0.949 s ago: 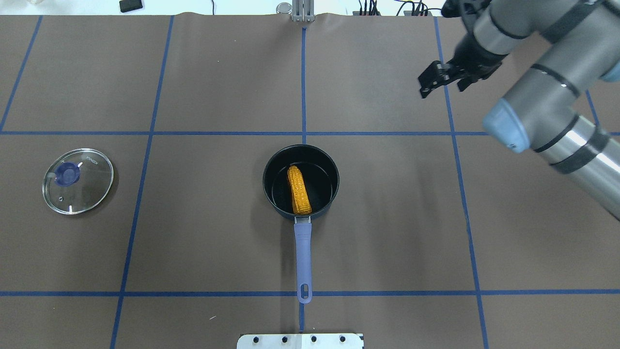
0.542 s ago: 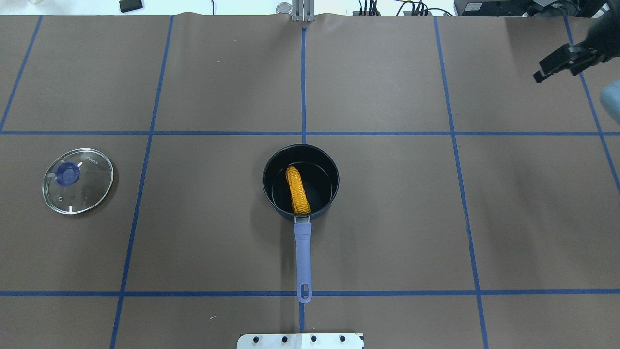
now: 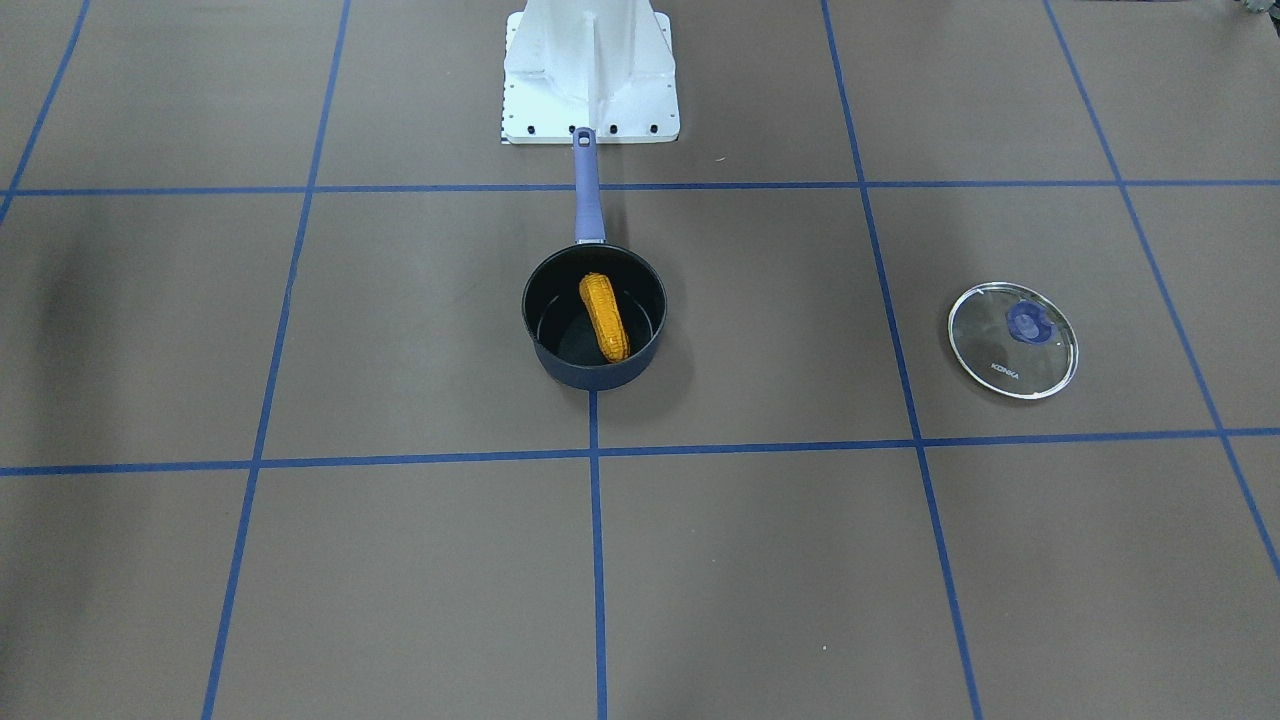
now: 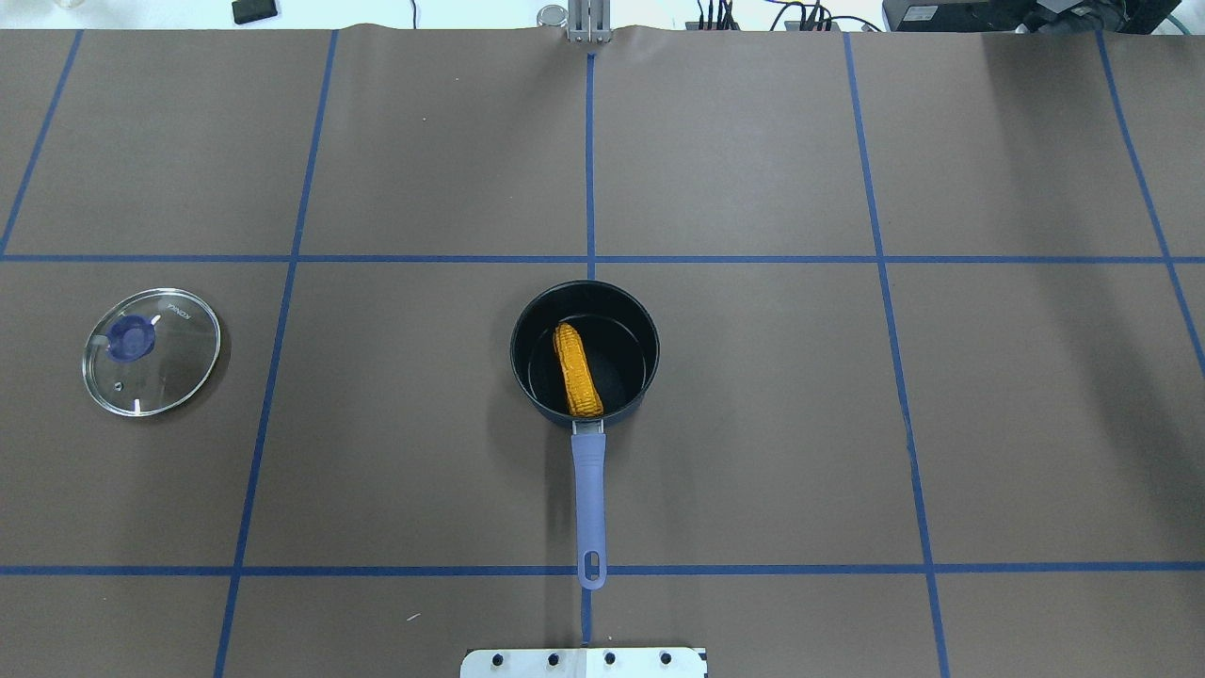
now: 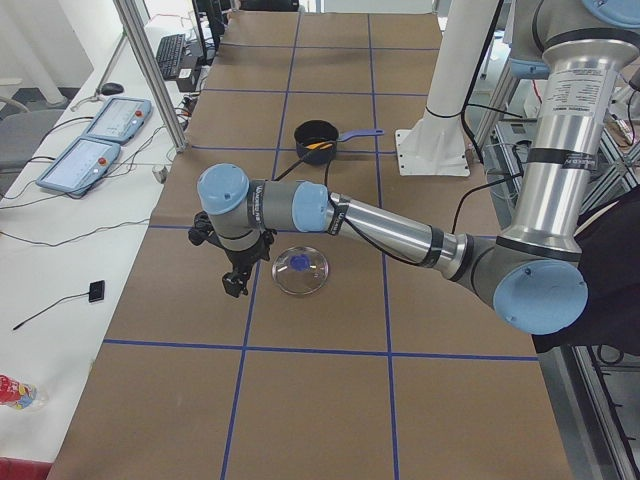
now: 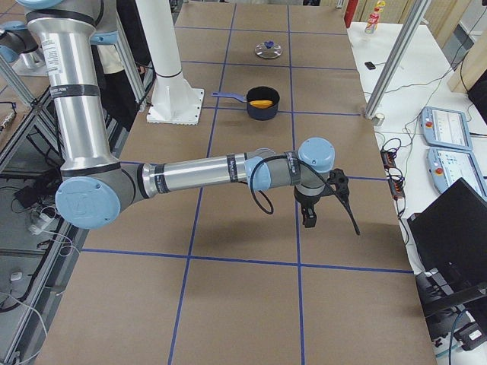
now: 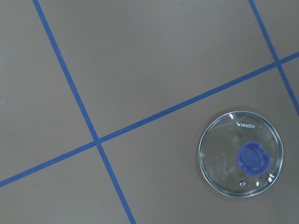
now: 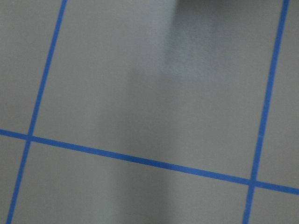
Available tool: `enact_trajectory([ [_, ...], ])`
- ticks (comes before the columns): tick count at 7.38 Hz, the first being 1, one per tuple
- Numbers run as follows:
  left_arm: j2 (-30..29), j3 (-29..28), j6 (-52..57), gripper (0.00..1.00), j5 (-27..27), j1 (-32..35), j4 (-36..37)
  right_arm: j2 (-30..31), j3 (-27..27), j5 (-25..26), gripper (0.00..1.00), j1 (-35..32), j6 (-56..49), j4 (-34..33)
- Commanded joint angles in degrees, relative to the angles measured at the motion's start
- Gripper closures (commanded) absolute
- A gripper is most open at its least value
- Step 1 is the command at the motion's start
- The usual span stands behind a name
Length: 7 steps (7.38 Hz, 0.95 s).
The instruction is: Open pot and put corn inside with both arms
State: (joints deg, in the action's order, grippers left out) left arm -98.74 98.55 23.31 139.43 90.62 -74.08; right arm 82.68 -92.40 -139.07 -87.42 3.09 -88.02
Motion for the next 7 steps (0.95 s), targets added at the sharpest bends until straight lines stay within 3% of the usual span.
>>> enact_trajectory([
  [1,0.2,-0.9,1.4,0.02,0.0,0.8,0.1,1.9,-0.1,0.2,0.00,-2.7,0.1,0.1],
  [7,-0.1,-1.3,1.3,0.02,0.4,0.7,-0.3,4.2,0.1,0.4,0.00,-3.3,0.0,0.5],
])
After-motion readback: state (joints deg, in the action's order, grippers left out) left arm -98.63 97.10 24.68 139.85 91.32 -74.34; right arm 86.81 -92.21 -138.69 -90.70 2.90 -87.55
